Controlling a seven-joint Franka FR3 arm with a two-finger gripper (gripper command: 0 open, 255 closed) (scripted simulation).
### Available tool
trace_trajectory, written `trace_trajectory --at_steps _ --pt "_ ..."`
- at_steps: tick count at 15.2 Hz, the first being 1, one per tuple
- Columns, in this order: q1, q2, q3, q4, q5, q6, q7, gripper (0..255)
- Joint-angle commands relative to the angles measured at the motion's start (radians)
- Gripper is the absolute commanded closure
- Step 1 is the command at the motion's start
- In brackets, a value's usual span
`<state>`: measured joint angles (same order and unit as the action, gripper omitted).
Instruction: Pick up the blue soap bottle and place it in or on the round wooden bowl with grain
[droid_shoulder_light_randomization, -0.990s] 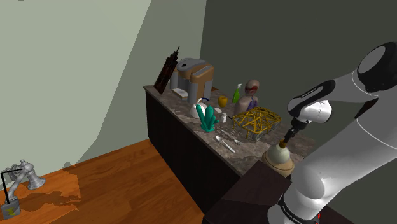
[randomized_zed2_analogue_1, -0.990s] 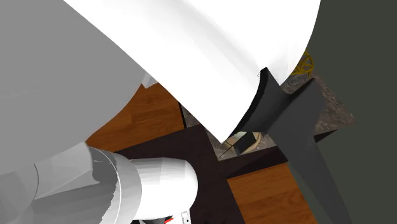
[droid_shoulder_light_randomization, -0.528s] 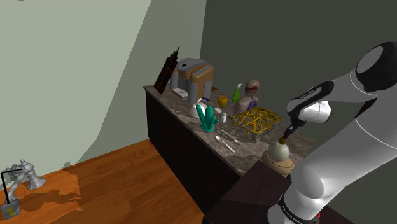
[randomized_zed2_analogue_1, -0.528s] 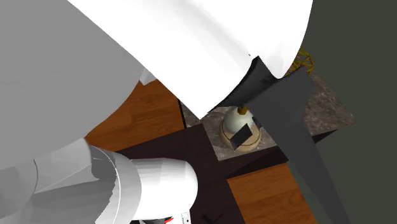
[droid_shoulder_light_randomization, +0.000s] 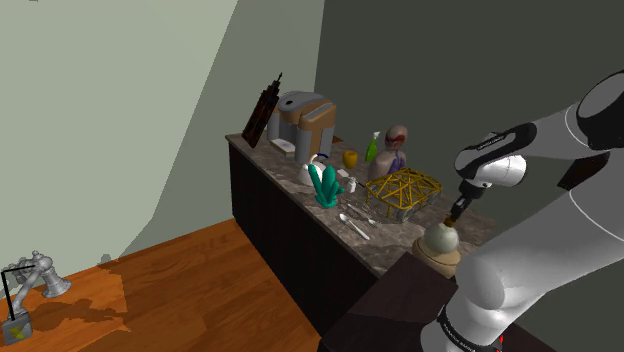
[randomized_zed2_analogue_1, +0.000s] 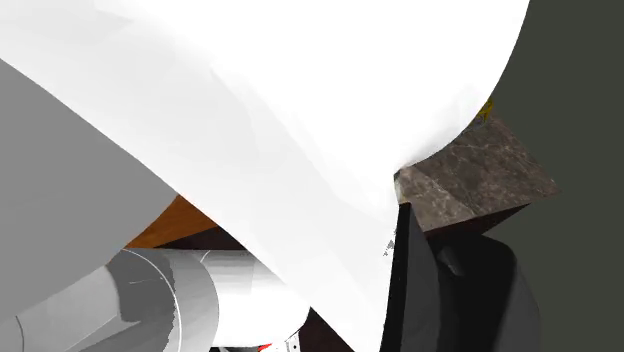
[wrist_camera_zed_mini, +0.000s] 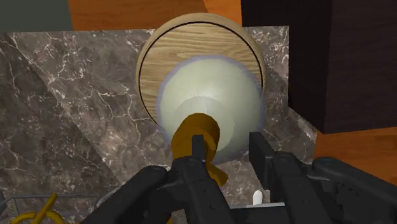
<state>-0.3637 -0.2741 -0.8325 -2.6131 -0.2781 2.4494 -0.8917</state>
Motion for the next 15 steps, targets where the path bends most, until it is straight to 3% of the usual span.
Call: trace_trajectory --at_steps 1,2,10,15 --pt "0.054 0.093 0.002 0.096 0.067 -0.103 -0.002 0" --pt "0.091 0.177 0.0 0.177 0.126 -0.185 -0.015 0" --pt "0.096 0.28 -0.011 0.135 0.217 -0.067 -0.084 0" --pt "0.095 0.28 -0.01 0.135 0.217 -0.067 -0.084 0"
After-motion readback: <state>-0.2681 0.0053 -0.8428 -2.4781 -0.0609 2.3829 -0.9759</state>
